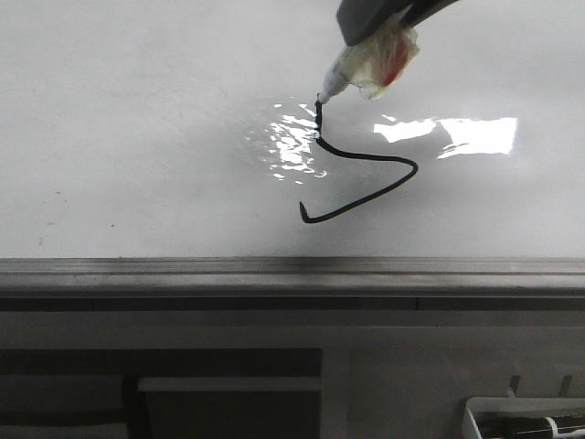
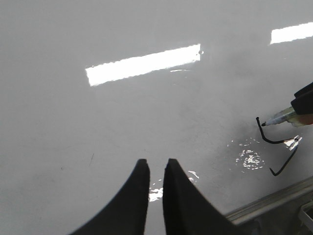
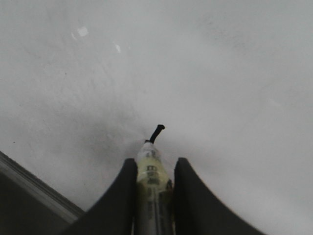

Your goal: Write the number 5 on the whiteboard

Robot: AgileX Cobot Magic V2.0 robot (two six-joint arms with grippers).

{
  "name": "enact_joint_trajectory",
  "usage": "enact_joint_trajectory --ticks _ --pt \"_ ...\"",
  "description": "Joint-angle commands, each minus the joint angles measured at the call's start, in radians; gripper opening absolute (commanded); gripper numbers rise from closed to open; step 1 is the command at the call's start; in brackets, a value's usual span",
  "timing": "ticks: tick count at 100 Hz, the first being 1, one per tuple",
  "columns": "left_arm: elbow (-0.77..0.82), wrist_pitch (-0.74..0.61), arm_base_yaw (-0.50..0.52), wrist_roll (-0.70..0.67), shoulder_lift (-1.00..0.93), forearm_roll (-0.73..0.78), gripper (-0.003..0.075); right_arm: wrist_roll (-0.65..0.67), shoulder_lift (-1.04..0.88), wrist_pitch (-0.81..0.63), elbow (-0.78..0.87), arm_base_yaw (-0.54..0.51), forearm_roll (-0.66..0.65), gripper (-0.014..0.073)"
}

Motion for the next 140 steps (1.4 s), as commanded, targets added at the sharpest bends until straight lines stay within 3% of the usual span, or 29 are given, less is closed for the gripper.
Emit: enact_joint_trajectory --ticks 1,46,110,140 --pt "-0.025 -0.080 0.002 -0.011 0.012 -0.023 0.0048 -0.012 -0.012 -0.038 -0.035 -0.013 -0.048 -0.0040" --pt "-0.025 -0.080 0.002 -0.011 0.012 -0.023 0.0048 -0.006 0.026 -0.070 -0.035 -0.046 -0.028 -0.0040" --pt "-0.025 -0.080 0.002 -0.011 0.012 -0.032 0.0048 0.057 -0.058 0.229 -0.033 -0.046 -0.099 -0.0040" --pt "-0.025 -0.080 0.002 -0.011 0.012 -0.049 0.0048 0.057 -0.079 0.203 -0.015 -0.044 -0.106 -0.0040"
